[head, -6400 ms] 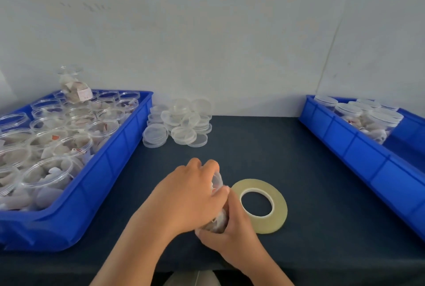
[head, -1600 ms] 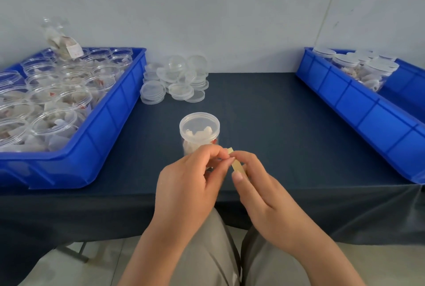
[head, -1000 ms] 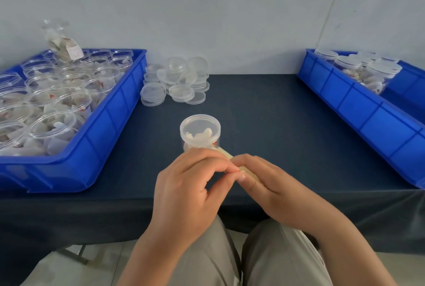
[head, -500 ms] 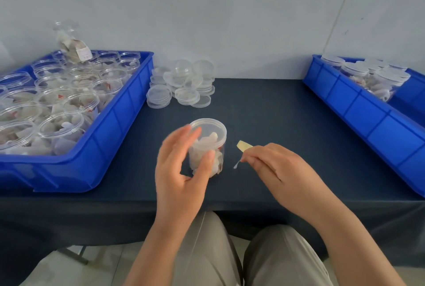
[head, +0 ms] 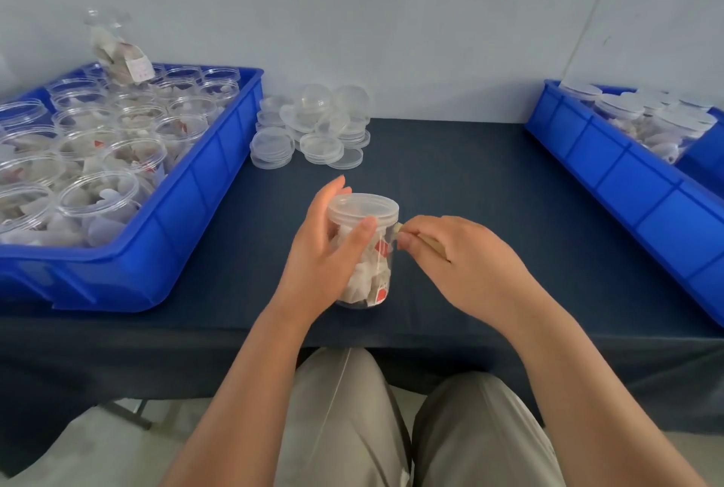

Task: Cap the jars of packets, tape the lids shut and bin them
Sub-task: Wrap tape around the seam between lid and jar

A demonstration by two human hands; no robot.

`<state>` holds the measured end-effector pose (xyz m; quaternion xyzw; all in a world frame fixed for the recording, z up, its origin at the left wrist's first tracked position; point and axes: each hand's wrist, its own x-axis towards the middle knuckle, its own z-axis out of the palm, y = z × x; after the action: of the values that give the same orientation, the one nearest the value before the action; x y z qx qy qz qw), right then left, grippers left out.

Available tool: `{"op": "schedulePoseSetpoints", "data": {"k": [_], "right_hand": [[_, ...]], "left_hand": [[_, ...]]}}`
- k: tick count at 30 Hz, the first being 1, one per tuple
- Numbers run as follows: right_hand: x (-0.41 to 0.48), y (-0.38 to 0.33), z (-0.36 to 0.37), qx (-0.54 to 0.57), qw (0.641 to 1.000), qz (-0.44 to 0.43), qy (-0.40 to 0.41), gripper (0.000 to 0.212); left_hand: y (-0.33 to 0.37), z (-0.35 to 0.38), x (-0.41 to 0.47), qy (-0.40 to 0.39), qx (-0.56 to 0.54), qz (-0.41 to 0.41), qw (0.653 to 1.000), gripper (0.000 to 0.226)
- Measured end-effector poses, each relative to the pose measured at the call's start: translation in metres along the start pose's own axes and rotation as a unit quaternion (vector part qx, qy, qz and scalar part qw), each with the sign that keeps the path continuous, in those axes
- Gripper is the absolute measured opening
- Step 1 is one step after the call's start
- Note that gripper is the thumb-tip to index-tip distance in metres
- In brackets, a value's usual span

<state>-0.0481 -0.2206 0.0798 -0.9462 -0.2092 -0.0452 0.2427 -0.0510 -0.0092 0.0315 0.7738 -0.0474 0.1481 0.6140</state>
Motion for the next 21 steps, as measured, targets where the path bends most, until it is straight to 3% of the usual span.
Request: {"op": "schedulePoseSetpoints", "data": {"k": [6, 12, 21], "right_hand": [[0.006, 0.001, 0.001, 0.073, 0.997, 0.027, -0.018, 0.025], [0.009, 0.002, -0.001, 0.072, 0.997, 0.026, -0.021, 0.026], [0.009, 0.001, -0.002, 0.033, 0.999, 0.029, -0.028, 0.019]], "left_hand": [[0.007, 0.001, -0.001, -0.014, -0.002, 0.008, 1.0, 0.031], [0.002, 0.007, 0.0, 0.006, 0.054, 0.044, 0.998, 0.075], [0.001, 0.013, 0.002, 0.036, 0.066, 0.062, 0.995, 0.07]]}}
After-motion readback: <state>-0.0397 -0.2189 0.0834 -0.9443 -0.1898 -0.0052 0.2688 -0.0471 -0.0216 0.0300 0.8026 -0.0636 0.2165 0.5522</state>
